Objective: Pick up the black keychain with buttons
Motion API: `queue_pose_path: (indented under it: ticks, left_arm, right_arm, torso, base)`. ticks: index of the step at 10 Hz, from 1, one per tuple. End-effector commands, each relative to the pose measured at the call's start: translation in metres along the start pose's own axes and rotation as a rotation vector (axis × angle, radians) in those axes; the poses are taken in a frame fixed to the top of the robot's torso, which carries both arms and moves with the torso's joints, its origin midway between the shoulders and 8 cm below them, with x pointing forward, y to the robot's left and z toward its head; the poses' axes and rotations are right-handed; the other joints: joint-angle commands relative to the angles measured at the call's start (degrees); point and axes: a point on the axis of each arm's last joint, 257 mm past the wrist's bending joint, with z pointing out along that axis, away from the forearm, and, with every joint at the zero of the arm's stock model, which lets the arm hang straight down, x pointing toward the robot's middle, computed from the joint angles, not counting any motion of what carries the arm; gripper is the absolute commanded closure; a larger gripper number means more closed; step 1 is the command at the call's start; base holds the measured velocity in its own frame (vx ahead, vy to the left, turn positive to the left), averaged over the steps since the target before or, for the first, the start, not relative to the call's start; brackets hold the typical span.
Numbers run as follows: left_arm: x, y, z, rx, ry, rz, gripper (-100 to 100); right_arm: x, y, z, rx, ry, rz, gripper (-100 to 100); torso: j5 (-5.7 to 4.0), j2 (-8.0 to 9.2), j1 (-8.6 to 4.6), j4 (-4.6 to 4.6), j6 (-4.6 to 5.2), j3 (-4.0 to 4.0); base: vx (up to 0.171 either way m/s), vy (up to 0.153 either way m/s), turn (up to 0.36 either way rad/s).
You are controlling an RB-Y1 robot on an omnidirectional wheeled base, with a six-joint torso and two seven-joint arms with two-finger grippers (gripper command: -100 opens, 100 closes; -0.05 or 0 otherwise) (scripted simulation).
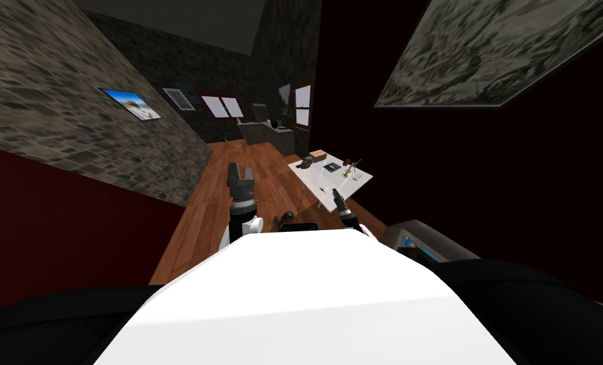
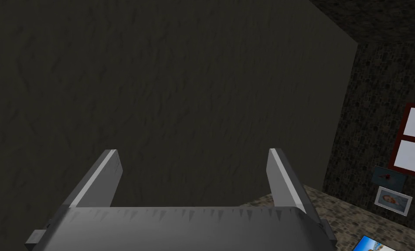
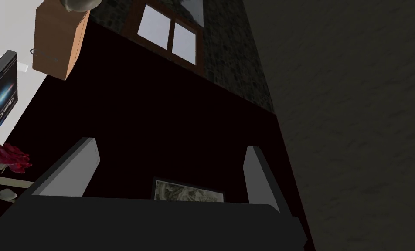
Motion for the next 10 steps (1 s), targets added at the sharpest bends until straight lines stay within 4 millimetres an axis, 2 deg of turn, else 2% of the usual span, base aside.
queue_pose_path:
  ticks: [1,4,5,7,8,9,10]
  left_arm:
    - [0.000,0.000,0.000,0.000,0.000,0.000,0]
    - [0.000,0.000,0.000,0.000,0.000,0.000,0]
    - [0.000,0.000,0.000,0.000,0.000,0.000,0]
    - [0.000,0.000,0.000,0.000,0.000,0.000,0]
    - [0.000,0.000,0.000,0.000,0.000,0.000,0]
    - [0.000,0.000,0.000,0.000,0.000,0.000,0]
    - [0.000,0.000,0.000,0.000,0.000,0.000,0]
  right_arm:
    - [0.011,-0.021,-0.014,0.040,0.056,-0.030,-100]
    - [0.021,-0.053,-0.035,0.109,0.111,-0.061,-100]
    - [0.028,-0.068,-0.050,0.140,0.161,-0.091,-100]
    - [0.028,-0.082,-0.059,0.173,0.166,-0.094,-100]
    - [0.034,-0.100,-0.079,0.214,0.218,-0.126,-100]
    - [0.034,-0.106,-0.083,0.230,0.220,-0.128,-100]
    - [0.038,-0.121,-0.102,0.264,0.272,-0.162,-100]
  torso:
    - [0.00,0.00,0.00,0.00,0.00,0.00]
    - [0.02,-0.06,0.09,-0.01,-0.03,-0.03]
    - [0.02,-0.02,0.07,0.00,0.01,-0.01]
    - [0.02,-0.07,0.08,-0.01,0.00,-0.04]
    - [0.01,0.00,0.00,0.00,0.02,0.00]
    - [0.00,-0.08,-0.05,-0.01,-0.01,-0.04]
    - [-0.01,-0.07,-0.08,-0.01,0.00,-0.04]
  base:
    - [0.067,0.077,0.186]
    - [0.061,0.083,0.134]
    - [0.069,0.083,0.165]
    - [0.058,0.068,0.059]
    - [0.084,0.046,0.181]
    - [0.074,0.041,0.115]
    - [0.095,0.072,0.153]
